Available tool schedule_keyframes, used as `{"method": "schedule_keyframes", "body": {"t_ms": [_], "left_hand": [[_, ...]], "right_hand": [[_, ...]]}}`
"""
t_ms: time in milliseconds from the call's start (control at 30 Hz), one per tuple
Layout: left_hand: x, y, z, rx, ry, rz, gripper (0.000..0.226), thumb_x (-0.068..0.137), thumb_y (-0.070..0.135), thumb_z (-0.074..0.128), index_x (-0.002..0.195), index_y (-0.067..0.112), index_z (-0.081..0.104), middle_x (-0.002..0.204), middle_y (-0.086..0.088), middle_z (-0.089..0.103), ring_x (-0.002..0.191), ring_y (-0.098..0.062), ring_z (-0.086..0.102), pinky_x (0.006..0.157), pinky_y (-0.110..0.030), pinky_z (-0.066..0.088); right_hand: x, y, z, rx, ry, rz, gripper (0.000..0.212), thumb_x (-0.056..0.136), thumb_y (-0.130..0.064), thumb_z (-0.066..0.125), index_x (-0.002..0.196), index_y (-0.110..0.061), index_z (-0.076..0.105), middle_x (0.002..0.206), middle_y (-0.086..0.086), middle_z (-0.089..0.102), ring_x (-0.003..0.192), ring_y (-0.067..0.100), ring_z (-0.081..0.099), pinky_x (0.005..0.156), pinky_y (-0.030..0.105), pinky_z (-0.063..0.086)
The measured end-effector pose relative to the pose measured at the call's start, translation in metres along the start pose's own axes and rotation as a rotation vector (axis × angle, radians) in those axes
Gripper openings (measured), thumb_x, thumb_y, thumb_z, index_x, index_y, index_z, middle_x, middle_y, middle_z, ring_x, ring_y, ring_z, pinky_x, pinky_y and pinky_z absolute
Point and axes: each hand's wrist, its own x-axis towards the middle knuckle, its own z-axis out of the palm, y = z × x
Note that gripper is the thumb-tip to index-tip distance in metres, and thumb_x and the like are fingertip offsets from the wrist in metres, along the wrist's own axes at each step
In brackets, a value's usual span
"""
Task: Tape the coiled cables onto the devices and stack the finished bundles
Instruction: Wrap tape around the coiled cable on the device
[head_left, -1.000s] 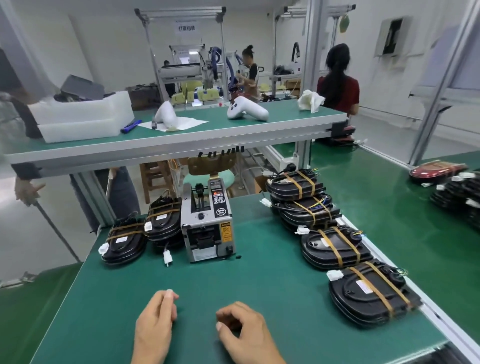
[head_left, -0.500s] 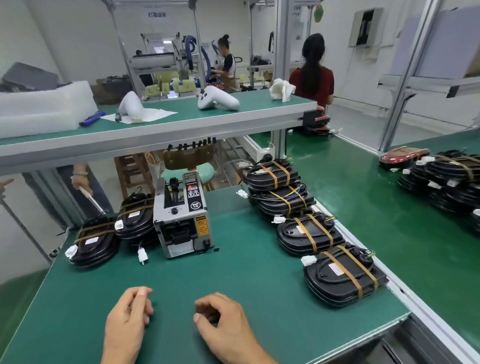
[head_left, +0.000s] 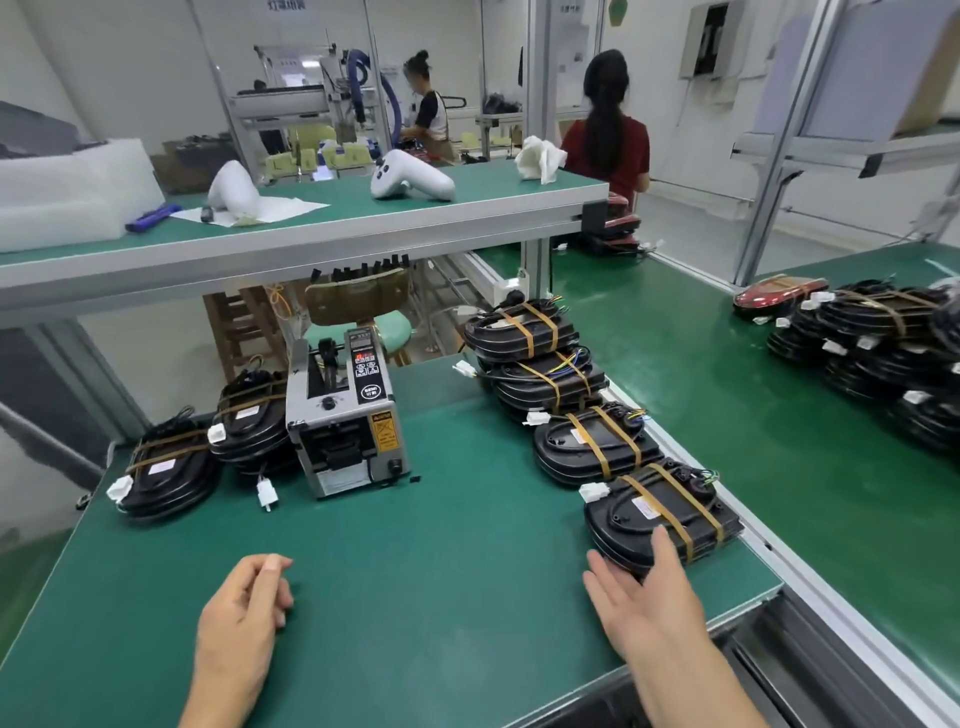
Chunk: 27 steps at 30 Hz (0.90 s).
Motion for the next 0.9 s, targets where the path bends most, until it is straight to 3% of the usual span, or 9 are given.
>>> {"method": "schedule_keyframes", "body": {"t_ms": [133, 267, 400, 500, 567, 633, 733, 833, 900], "left_hand": [[0.001, -0.001, -0.001, -0.015, -0.011, 0.002, 0.038, 0.111, 0.011, 0.056, 0.086, 0.034, 0.073, 0.067, -0.005, 0.064, 0.050, -0.008, 0.048, 0.053, -0.014, 0.042], [0.000, -0.004, -0.003, -0.002, -0.028, 0.005, 0.038, 0.112, 0.015, 0.056, 0.084, 0.036, 0.072, 0.070, -0.006, 0.065, 0.053, -0.010, 0.051, 0.055, -0.017, 0.044], [0.003, -0.009, -0.004, -0.025, -0.022, -0.018, 0.036, 0.112, 0.015, 0.057, 0.086, 0.035, 0.073, 0.072, -0.005, 0.067, 0.056, -0.011, 0.054, 0.058, -0.018, 0.046], [0.003, -0.008, -0.003, -0.087, -0.007, -0.047, 0.034, 0.111, 0.013, 0.058, 0.087, 0.032, 0.074, 0.076, -0.006, 0.072, 0.066, -0.019, 0.066, 0.075, -0.026, 0.056], [0.005, -0.003, -0.004, -0.164, 0.009, -0.098, 0.024, 0.110, 0.017, 0.061, 0.092, 0.023, 0.075, 0.081, -0.007, 0.078, 0.081, -0.029, 0.074, 0.095, -0.048, 0.059], [0.004, 0.006, -0.008, -0.206, 0.021, -0.139, 0.027, 0.104, 0.039, 0.062, 0.099, 0.016, 0.076, 0.088, -0.007, 0.082, 0.100, -0.032, 0.074, 0.109, -0.056, 0.051], [-0.003, 0.016, -0.027, -0.215, 0.030, -0.144, 0.057, 0.085, 0.070, 0.052, 0.109, 0.027, 0.079, 0.098, 0.000, 0.084, 0.116, -0.022, 0.068, 0.117, -0.049, 0.042], [-0.014, 0.017, -0.053, -0.187, -0.004, -0.085, 0.054, 0.088, 0.079, 0.044, 0.122, 0.051, 0.076, 0.118, 0.016, 0.079, 0.133, -0.011, 0.061, 0.120, -0.040, 0.038], [-0.024, 0.018, -0.069, -0.114, -0.053, -0.037, 0.062, 0.091, 0.081, 0.037, 0.142, 0.053, 0.061, 0.128, 0.028, 0.073, 0.139, -0.001, 0.054, 0.119, -0.029, 0.033]], "right_hand": [[0.005, -0.001, 0.002, -0.139, -0.004, -0.027, 0.039, 0.104, -0.029, 0.065, 0.130, -0.004, 0.050, 0.124, 0.031, 0.064, 0.102, 0.039, 0.071, 0.095, 0.052, 0.055], [0.007, 0.008, -0.010, -0.170, -0.010, -0.141, 0.034, 0.104, -0.027, 0.065, 0.110, 0.004, 0.054, 0.114, 0.029, 0.068, 0.098, 0.030, 0.074, 0.091, 0.043, 0.056], [0.000, 0.034, -0.019, -0.286, -0.042, -0.428, 0.043, 0.102, -0.023, 0.067, 0.135, -0.004, 0.047, 0.107, 0.014, 0.070, 0.085, 0.025, 0.076, 0.069, 0.027, 0.064], [0.001, 0.036, -0.019, -0.600, -0.248, -0.689, 0.031, 0.099, -0.016, 0.068, 0.125, -0.021, 0.052, 0.117, 0.009, 0.070, 0.071, 0.023, 0.078, 0.057, 0.020, 0.059], [-0.003, 0.030, -0.007, -0.838, -0.456, -0.765, 0.032, 0.098, -0.017, 0.070, 0.120, -0.036, 0.056, 0.119, 0.001, 0.070, 0.075, 0.025, 0.079, 0.066, 0.029, 0.063], [-0.013, 0.031, 0.012, -1.069, -0.690, -0.770, 0.035, 0.098, -0.022, 0.071, 0.117, -0.048, 0.058, 0.115, -0.012, 0.072, 0.079, 0.024, 0.079, 0.080, 0.043, 0.062], [-0.024, 0.046, 0.040, -1.413, -0.968, -0.810, 0.035, 0.099, -0.029, 0.069, 0.118, -0.053, 0.052, 0.115, -0.026, 0.065, 0.080, 0.014, 0.077, 0.087, 0.043, 0.058], [-0.030, 0.065, 0.067, -1.714, -1.146, -1.042, 0.038, 0.099, -0.034, 0.067, 0.128, -0.048, 0.046, 0.117, -0.025, 0.062, 0.081, 0.006, 0.066, 0.084, 0.031, 0.051], [-0.036, 0.078, 0.086, -1.858, -1.236, -1.179, 0.040, 0.101, -0.037, 0.064, 0.136, -0.040, 0.046, 0.127, -0.018, 0.059, 0.090, 0.008, 0.060, 0.091, 0.032, 0.048]]}}
